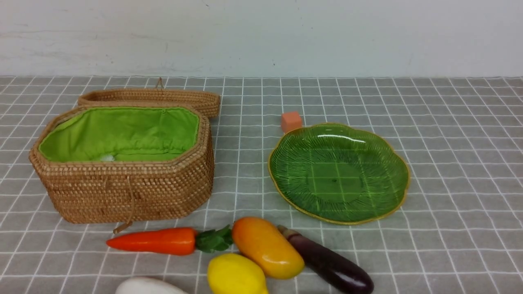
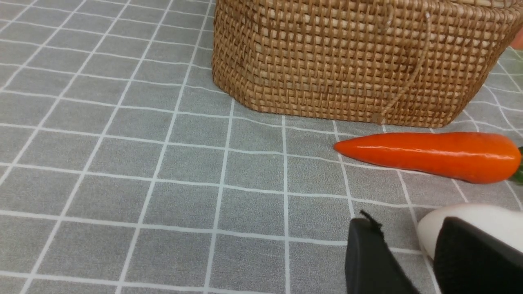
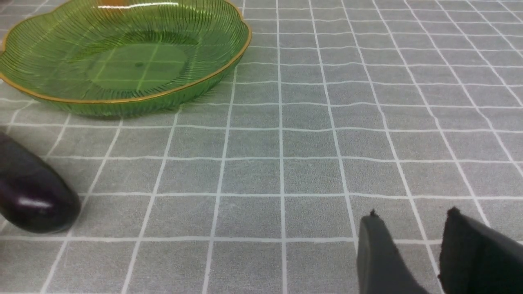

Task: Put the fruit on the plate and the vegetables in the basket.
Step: Take a daikon with your left arm and place it on the basket on the left.

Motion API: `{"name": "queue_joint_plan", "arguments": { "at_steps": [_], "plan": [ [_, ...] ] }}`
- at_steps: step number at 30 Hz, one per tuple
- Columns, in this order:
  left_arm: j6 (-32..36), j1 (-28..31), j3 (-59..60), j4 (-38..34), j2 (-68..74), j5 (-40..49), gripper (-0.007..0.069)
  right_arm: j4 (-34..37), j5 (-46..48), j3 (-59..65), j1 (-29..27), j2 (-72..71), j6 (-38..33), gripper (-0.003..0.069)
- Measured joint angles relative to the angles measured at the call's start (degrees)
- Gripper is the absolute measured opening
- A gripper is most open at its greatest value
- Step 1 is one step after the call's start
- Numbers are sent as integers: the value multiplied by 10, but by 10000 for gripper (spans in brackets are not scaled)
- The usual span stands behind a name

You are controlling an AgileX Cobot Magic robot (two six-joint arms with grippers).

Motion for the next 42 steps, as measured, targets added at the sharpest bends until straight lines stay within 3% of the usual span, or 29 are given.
{"name": "queue_joint_plan", "arguments": {
  "at_steps": [14,20,24,27,32,37,42],
  "plan": [
    [-2,0,0,-2,0,-10,239,0,0,0,0,0,0,240],
    [-59,0,1,-78,0,-116,239,0,0,0,0,0,0,240],
    [-126,0,1,-176,0,-270,239,0,0,0,0,0,0,240],
    [-143,-1,-9,-189,0,-283,239,0,0,0,0,0,0,240],
    [-164,-13,-164,-190,13,-130,239,0,0,0,0,0,0,240],
    [-138,-14,-327,-174,101,56,239,0,0,0,0,0,0,240],
    [-124,-14,-375,-151,183,150,239,0,0,0,0,0,0,240]
  ]
}}
